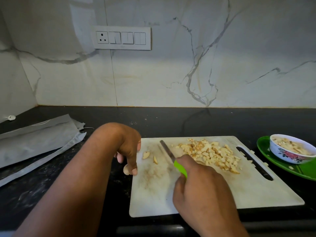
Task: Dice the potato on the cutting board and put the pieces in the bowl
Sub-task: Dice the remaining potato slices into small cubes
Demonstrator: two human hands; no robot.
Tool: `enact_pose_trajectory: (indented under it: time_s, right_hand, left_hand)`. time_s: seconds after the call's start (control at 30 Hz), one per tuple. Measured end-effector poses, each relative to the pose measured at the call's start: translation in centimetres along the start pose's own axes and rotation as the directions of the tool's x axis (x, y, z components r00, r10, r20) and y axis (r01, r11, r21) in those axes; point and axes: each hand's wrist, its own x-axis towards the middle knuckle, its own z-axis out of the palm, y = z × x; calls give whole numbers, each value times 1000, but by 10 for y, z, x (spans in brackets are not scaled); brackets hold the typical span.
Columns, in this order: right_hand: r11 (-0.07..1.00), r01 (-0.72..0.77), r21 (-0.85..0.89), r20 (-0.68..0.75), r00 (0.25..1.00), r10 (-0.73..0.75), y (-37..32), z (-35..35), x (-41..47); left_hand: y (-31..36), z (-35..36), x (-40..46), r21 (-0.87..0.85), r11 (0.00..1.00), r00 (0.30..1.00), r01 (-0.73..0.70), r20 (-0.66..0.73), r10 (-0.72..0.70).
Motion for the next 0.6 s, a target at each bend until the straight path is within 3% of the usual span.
enact_pose_trajectory:
  time_s: [0.1,0.23,0.37,0.5,0.6]
  right_hand:
    - [1000,29,-8,15,999,-29,-5,14,10]
    - [997,-77,-30,-42,996,76,20,9,11]
    - [992,-115,-43,-68,991,112,33,-1,5]
    - [994,-107,-17,-53,993,106,32,-1,3]
    - [993,-116,5,-63,991,116,31,-1,-1]
  left_hand:
    - [8,2,-2,6,1000,1000,28,15,-28]
    - [3,1,0,-46,999,999,14,37,-12]
    - [-9,-3,1,-149,978,988,-148,27,154]
    - [-6,-6,-4,-356,819,893,-449,-151,424]
    - [13,5,9,-472,670,819,-573,-344,459]
